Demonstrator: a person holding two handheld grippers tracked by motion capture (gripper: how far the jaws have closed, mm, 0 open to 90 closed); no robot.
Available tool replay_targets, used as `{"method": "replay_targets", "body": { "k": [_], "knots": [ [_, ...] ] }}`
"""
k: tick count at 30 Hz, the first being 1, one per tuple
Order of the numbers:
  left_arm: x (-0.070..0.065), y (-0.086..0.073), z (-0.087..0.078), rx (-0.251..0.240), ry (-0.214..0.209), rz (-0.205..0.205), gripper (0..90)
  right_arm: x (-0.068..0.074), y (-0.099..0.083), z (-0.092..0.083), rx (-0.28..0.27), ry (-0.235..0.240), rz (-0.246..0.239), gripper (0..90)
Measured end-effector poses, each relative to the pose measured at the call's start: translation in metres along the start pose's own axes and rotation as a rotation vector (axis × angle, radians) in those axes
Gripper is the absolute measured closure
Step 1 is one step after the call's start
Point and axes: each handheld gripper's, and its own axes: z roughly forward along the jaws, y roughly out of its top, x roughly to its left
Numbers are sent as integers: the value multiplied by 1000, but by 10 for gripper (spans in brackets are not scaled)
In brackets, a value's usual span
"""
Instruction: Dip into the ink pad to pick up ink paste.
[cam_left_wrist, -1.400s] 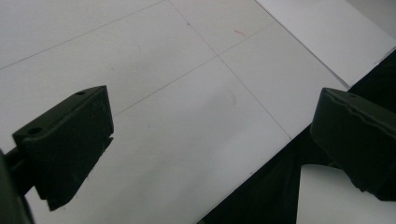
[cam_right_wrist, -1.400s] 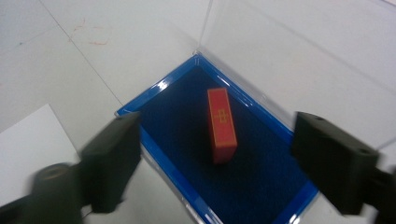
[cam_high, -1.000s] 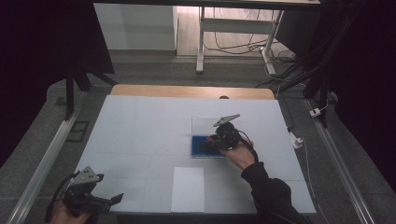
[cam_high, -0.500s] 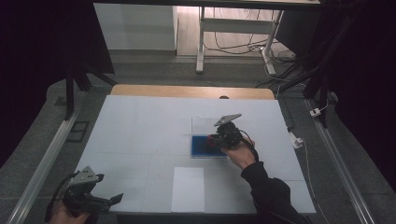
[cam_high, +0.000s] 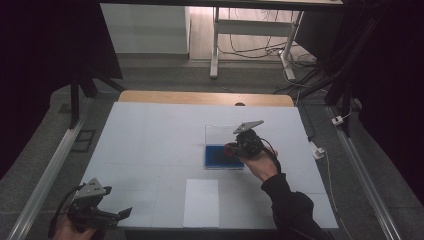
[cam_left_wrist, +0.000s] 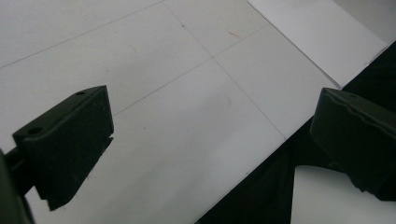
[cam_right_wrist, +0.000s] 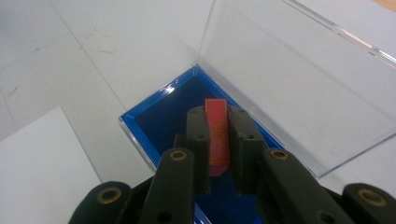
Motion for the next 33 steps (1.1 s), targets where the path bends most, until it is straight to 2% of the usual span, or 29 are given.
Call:
{"method": "replay_targets", "body": {
  "k": [8,17,33],
  "knots": [
    [0,0,0,1,0,4,1,-6,-2,-2,4,-24,28,799],
    [0,0,0,5,0,6,1,-9,-7,2,33,-57,5,799],
    [0,1,1,7,-4,5,1,-10,-14,11,51,-47,24,800]
  ]
}}
